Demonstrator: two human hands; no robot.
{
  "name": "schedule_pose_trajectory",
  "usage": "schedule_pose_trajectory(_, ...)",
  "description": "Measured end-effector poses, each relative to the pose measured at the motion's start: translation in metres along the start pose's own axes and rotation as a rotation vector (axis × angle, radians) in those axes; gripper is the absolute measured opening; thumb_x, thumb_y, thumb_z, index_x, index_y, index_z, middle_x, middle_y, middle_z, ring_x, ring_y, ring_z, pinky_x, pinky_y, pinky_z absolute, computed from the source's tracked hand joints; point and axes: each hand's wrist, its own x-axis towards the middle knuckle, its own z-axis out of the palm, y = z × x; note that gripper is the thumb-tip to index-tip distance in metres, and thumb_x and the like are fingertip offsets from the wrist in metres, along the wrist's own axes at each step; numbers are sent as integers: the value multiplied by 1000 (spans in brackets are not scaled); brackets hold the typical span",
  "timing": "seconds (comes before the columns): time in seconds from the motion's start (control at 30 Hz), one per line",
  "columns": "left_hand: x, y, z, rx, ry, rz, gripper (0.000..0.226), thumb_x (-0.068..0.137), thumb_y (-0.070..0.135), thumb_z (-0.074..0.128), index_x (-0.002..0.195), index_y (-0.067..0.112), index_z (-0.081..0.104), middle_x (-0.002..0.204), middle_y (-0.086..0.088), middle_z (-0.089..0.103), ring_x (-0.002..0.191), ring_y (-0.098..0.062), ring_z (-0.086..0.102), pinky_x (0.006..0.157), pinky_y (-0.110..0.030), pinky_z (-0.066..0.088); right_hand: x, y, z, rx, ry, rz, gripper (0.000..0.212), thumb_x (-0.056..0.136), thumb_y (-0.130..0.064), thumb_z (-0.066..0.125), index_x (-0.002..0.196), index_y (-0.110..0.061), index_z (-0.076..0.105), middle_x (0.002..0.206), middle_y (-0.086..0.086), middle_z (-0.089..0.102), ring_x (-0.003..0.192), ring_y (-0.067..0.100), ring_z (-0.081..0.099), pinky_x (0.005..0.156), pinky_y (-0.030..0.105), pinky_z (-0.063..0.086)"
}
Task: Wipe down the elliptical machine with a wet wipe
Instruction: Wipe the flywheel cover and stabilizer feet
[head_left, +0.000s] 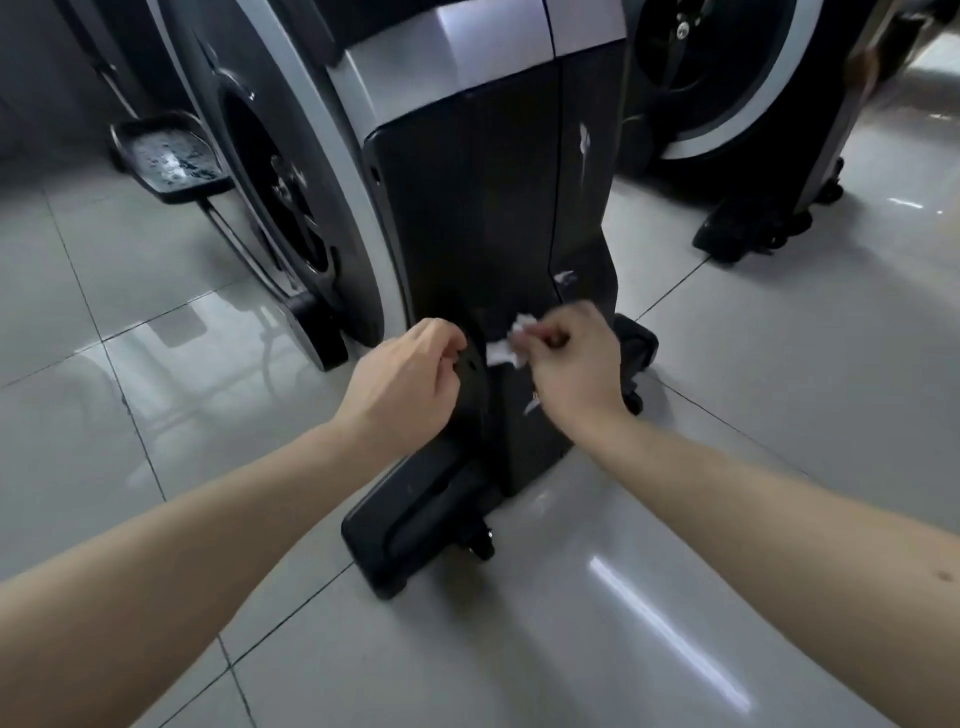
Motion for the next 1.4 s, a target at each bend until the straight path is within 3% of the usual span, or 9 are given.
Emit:
schedule_pose_trajectory(0.23, -3, -8, 9, -35, -7, -64, 19, 95, 14, 52, 112, 20, 58, 99, 10, 61, 84, -17, 61, 74, -36, 54, -8, -14, 17, 133, -23, -77, 14, 89, -17, 77, 81, -17, 65, 97, -8, 52, 86, -11, 57, 77, 2, 39)
schedule_pose_trajectory(0.4, -11, -10, 19, -20, -81, -94, 19, 95, 17, 51, 112, 23, 57, 98, 15, 58, 85, -14, 61, 74, -31, 50, -30, 19, 14, 67, -69, 62, 24, 90, -22, 77, 73, -19, 60, 95, -12, 51, 85, -4, 59, 78, 12, 41)
schedule_pose_trajectory(0.63, -10, -6, 24, 9, -132, -121, 17, 98, 19, 50, 113, 22, 57, 94, 15, 53, 82, -13, 55, 71, -26, 39, -12, 3, 0, 47, -137, 48, 16, 85, -18, 80, 75, -14, 68, 94, -12, 53, 83, -16, 55, 76, 0, 38)
schedule_pose_trajectory(0.77, -4, -2, 20, 4, -97, -120, 17, 96, 19, 51, 112, 22, 58, 89, 14, 53, 80, -14, 56, 68, -28, 40, 11, -15, 3, 120, -69, -4, 12, 86, -21, 79, 81, -15, 70, 92, -13, 52, 79, -16, 53, 76, 2, 38)
schedule_pose_trajectory(0.9, -3, 6, 17, -131, 39, -97, 30, 94, 16, 56, 123, 21, 50, 104, 11, 51, 75, -6, 53, 66, -28, 45, 1, -9, 12, 175, 4, -10, 7, 89, -18, 77, 86, -16, 70, 96, -10, 52, 80, -13, 55, 77, 4, 41)
schedule_pose_trajectory(1.03, -9, 14, 20, -51, 38, 31, 38, 92, 13, 57, 130, 16, 49, 110, 3, 53, 76, -15, 56, 62, -35, 48, -28, 26, 14, 170, 32, 104, 18, 91, -15, 76, 77, -16, 65, 96, -5, 53, 79, -9, 57, 77, 10, 44)
schedule_pose_trajectory(1.17, -12, 20, 25, -46, -11, 53, 36, 93, 13, 55, 129, 16, 51, 110, 3, 53, 74, -14, 51, 64, -36, 48, -32, 46, 13, 97, -11, 272, 23, 89, -14, 76, 74, -23, 62, 100, -1, 60, 80, -2, 58, 87, 27, 52)
schedule_pose_trajectory(1.3, -3, 24, 20, -29, 12, 93, 34, 94, 14, 54, 128, 16, 52, 108, 2, 56, 76, -16, 53, 66, -31, 44, -11, 35, 6, 100, 68, 239, 10, 86, -15, 78, 81, -11, 70, 97, -2, 61, 81, 2, 60, 75, 13, 44)
schedule_pose_trajectory(1.4, 7, 27, 16, -38, 43, 59, 36, 93, 13, 55, 129, 16, 53, 108, 3, 56, 80, -12, 52, 68, -29, 42, 6, 19, -2, 88, 95, 124, 8, 87, -21, 78, 81, -18, 73, 96, -6, 58, 81, -2, 57, 73, 2, 37)
